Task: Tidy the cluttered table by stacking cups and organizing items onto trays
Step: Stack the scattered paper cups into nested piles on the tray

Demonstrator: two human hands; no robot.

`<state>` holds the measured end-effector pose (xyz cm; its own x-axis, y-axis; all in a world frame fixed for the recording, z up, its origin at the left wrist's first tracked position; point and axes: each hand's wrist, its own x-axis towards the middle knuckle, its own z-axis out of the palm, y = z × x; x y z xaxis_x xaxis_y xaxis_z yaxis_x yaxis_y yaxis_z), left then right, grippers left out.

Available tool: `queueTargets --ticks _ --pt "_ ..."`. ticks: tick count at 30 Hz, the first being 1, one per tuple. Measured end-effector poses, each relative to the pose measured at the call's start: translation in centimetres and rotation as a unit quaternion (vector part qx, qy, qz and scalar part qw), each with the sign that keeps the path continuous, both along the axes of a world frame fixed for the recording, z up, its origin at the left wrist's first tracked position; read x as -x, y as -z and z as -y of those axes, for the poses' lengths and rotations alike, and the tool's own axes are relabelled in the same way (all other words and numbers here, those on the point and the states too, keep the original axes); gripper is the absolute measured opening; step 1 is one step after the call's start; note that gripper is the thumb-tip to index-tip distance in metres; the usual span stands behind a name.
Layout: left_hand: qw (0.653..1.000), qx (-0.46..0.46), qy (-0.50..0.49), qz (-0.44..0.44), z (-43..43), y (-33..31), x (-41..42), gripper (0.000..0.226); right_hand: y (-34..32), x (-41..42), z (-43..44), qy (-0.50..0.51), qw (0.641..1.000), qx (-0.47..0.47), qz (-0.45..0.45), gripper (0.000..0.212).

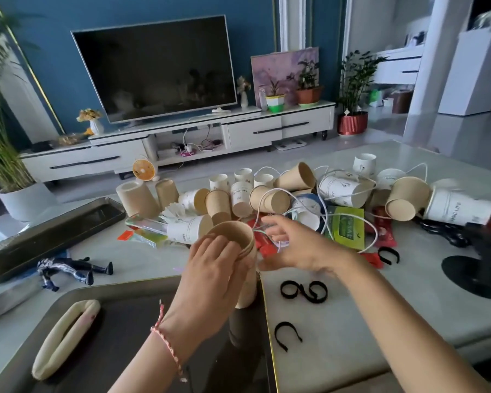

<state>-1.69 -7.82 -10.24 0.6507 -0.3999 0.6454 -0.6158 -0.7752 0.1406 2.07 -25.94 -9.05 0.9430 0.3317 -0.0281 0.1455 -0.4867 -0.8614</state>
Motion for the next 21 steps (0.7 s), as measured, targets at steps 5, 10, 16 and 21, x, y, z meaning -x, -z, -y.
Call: queueTargets --ticks 5,10,16,21 --pt "0.999 0.010 -0.005 0.033 0.2 0.7 -0.2 0.019 -0.1 -4.4 2.2 0.318 0.917 -0.051 0.234 0.014" --pt "1.000 0.020 -0.015 0.013 0.8 0.5 -0.9 0.028 -2.3 -11.2 1.4 0.322 0.899 0.080 0.284 0.019" --pt "0.999 0.013 -0.024 0.019 0.9 0.7 -0.7 0.033 -1.3 -15.3 -0.2 0.173 0.928 0.329 0.037 0.028" --pt "0.996 0.081 0.011 -0.027 1.0 0.4 -0.4 0.039 -1.2 -16.0 -0.9 0.175 0.902 0.395 0.023 0.048"
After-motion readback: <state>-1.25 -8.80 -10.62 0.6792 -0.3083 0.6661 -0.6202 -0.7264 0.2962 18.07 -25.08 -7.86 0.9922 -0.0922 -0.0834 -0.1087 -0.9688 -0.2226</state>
